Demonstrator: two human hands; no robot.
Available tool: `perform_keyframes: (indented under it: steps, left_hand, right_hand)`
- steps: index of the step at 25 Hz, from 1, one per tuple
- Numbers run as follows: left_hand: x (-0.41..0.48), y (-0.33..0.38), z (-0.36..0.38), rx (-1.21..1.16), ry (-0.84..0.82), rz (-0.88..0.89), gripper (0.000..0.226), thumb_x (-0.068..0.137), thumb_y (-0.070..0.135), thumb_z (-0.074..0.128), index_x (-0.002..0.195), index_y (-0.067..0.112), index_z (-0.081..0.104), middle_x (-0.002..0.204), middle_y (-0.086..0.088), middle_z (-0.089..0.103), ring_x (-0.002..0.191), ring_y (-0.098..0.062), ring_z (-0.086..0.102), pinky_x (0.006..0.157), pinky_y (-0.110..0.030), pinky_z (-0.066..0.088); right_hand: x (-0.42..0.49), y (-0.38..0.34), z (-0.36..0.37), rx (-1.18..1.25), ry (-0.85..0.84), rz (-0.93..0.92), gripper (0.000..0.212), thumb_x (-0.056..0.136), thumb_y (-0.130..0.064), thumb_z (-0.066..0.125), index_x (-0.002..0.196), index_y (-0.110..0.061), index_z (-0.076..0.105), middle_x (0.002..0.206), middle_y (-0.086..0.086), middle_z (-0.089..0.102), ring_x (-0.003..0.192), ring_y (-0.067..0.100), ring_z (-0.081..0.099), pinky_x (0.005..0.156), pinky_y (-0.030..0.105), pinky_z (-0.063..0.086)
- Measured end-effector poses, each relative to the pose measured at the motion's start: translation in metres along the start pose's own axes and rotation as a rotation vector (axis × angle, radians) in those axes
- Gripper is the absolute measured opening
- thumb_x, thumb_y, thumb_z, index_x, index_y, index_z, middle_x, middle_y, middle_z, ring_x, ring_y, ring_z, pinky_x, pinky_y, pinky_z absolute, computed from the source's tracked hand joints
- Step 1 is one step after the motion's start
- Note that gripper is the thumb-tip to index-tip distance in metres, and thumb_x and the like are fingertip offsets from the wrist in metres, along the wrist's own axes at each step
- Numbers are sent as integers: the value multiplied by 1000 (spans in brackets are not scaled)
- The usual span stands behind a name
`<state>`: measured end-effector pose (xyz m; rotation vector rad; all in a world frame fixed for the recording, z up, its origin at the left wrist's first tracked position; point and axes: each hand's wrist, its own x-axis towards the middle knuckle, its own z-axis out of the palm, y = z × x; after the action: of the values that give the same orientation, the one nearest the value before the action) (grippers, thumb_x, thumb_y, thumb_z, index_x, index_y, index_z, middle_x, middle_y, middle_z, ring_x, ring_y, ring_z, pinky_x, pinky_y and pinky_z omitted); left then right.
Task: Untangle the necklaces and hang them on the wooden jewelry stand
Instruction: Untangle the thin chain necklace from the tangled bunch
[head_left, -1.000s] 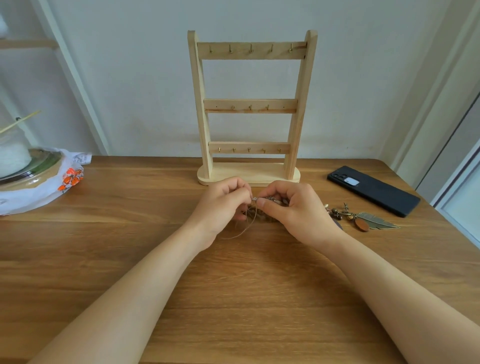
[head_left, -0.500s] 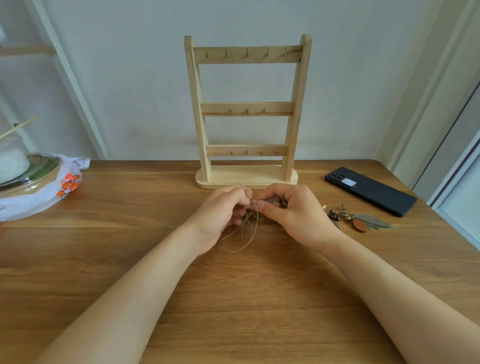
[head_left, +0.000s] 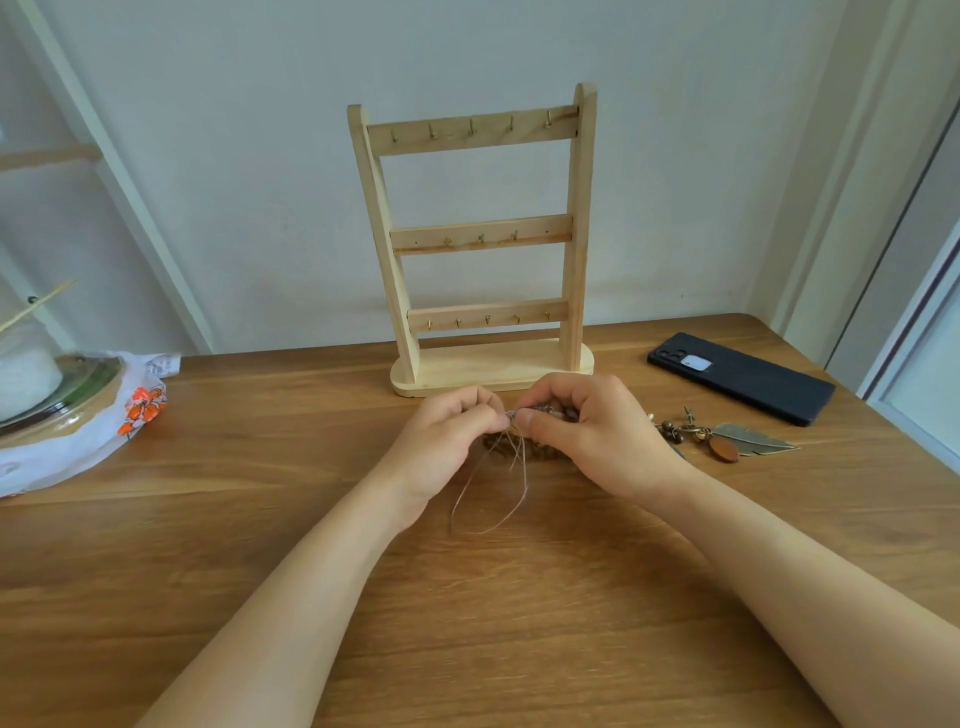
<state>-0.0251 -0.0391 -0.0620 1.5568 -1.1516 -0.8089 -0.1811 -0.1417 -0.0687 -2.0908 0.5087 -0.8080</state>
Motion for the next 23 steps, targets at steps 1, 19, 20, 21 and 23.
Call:
perform_keyframes:
  steps: [1,19,20,21,23]
  left_hand:
    - [0,0,-1,-74,-15,4,13,88,24,62,75,24,61,71,15,55,71,-2,49,72,-31,35]
    - [2,4,-15,-774,456,-209,35,92,35,67,66,17,53,68,3,60,77,-17,66,80,-33,53]
    - [1,2,-14,-595,534,-208,43,90,40,70,60,15,51,62,3,56,70,-15,62,77,-32,52]
    - [1,0,-12,-388,627,-172,46,89,41,72,58,12,52,60,2,54,66,-15,57,74,-31,51]
    - [2,-5,-13,-89,774,-30,30,86,32,76,71,11,62,69,2,59,68,-16,57,70,-29,48]
  right_hand:
    - [0,1,0,-11,6,1,7,94,-19,69,92,-16,74,62,7,61,53,3,46,53,16,37]
    - [6,15,-9,-16,157,100,9,96,-24,66,91,-19,70,59,-2,45,52,6,37,52,15,36]
    - [5,15,-7,-11,155,93,8,96,-24,66,91,-19,70,59,-2,46,53,6,38,52,15,36]
    - [5,14,-6,-15,152,76,7,96,-24,66,92,-20,70,60,-1,49,53,6,39,53,16,37]
    - [5,13,-5,-39,145,45,5,96,-23,67,92,-20,69,60,-2,51,53,4,41,54,15,37]
